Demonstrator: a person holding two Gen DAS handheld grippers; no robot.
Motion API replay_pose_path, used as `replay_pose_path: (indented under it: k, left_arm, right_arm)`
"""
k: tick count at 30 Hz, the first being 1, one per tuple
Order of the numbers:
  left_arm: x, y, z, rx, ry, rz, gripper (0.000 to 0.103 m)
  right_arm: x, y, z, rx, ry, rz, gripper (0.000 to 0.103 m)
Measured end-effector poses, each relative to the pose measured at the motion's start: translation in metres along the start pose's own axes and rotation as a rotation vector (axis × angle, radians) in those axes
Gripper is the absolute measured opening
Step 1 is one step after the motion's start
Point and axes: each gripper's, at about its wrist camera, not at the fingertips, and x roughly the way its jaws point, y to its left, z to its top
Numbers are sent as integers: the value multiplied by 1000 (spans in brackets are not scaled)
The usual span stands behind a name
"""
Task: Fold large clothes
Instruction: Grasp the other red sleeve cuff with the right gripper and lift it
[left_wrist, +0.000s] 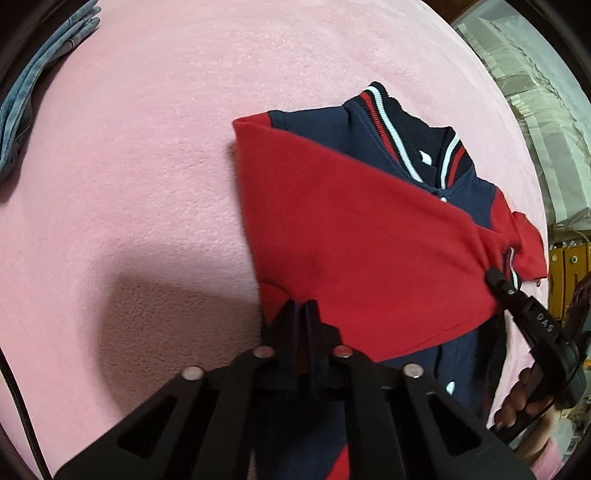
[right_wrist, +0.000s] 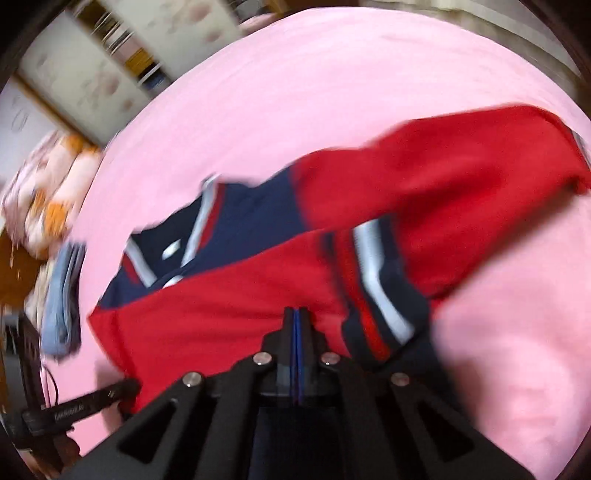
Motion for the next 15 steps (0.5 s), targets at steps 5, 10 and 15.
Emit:
replay_pose_path:
  k: [5, 10, 15]
  left_arm:
    - [-6, 14, -5, -26, -3, -26, 1]
    - [-13, 5, -4, -15, -23, 2, 1]
    - [-27, 13, -15, -15, -54, 188, 6]
  right_arm:
    - [2, 19, -6, -121, 3, -83, 0]
    - [-13, 30, -3, -49, -23, -16, 3]
    - [-47, 8, -11, 90, -109, -42, 3]
